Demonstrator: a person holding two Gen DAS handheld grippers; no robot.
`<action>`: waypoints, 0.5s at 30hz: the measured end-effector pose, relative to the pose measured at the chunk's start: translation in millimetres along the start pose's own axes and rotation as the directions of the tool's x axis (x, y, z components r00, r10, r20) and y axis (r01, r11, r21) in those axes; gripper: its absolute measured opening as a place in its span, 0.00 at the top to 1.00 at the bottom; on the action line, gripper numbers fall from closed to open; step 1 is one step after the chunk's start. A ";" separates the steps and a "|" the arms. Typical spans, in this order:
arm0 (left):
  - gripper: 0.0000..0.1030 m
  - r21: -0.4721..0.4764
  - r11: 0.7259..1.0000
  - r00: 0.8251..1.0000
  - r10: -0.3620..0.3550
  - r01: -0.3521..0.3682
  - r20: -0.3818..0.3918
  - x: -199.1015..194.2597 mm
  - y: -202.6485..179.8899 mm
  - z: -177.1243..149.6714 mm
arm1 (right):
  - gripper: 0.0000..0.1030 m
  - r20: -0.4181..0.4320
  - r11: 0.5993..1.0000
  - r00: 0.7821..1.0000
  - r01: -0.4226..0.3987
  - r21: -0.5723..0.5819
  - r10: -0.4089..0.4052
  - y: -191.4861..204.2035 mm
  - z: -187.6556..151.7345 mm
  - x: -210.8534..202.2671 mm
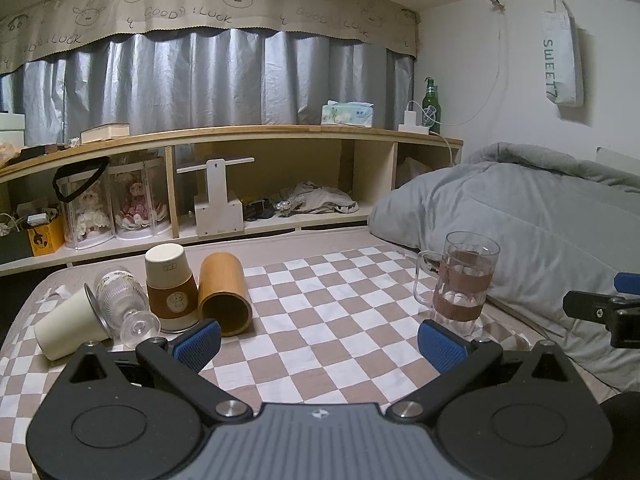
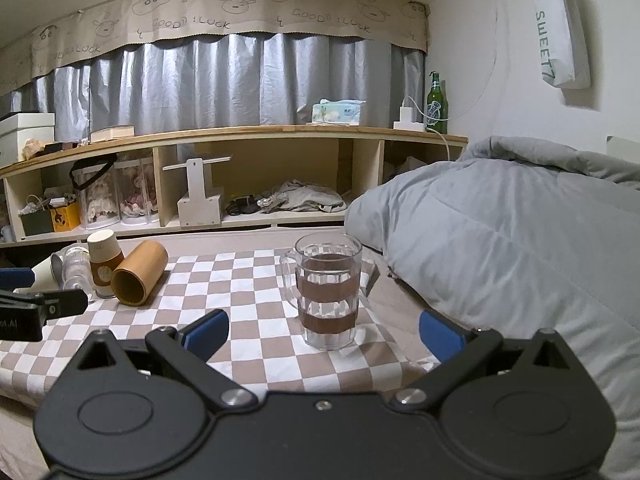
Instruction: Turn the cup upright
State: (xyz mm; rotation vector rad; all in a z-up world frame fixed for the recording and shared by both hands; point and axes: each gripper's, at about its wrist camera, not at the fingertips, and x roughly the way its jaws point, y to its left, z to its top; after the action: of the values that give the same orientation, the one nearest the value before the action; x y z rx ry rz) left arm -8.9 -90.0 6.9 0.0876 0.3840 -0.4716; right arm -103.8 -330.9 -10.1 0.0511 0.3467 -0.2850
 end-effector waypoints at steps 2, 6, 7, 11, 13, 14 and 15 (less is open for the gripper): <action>0.00 -0.001 1.000 1.000 0.000 0.000 0.001 -0.2 0.2 0.0 | 0.00 0.001 1.000 1.000 0.001 -0.001 -0.001 -0.2 0.2 -0.2; 0.00 -0.001 1.000 1.000 -0.001 0.001 0.004 -1.0 0.1 0.3 | 0.00 0.005 1.000 1.000 0.006 -0.009 -0.006 1.5 0.4 -1.5; 0.00 -0.001 1.000 1.000 -0.001 0.001 0.004 -0.9 0.2 0.3 | 0.00 0.005 1.000 1.000 0.005 -0.011 -0.005 1.7 0.5 -1.6; 0.00 -0.001 1.000 1.000 0.000 0.000 0.003 -0.9 0.1 0.1 | 0.00 0.008 1.000 1.000 0.008 -0.017 -0.008 2.7 0.2 -2.0; 0.00 -0.001 1.000 1.000 0.000 0.000 0.004 -1.0 0.0 0.0 | 0.00 0.010 1.000 1.000 0.009 -0.018 -0.009 3.2 0.0 -2.1; 0.00 -0.001 1.000 1.000 -0.001 0.001 0.004 -1.0 -0.2 0.1 | 0.00 0.010 1.000 1.000 0.010 -0.018 -0.009 3.2 0.0 -2.2; 0.00 -0.001 1.000 1.000 0.000 0.000 0.004 -1.0 -0.1 -0.1 | 0.00 0.011 1.000 1.000 0.010 -0.019 -0.010 3.6 -0.2 -2.3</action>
State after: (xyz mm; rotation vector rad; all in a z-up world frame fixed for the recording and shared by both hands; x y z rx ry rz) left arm -9.9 -89.7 7.2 0.0860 0.3805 -0.4716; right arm -104.8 -326.9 -9.5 0.0295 0.3387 -0.2921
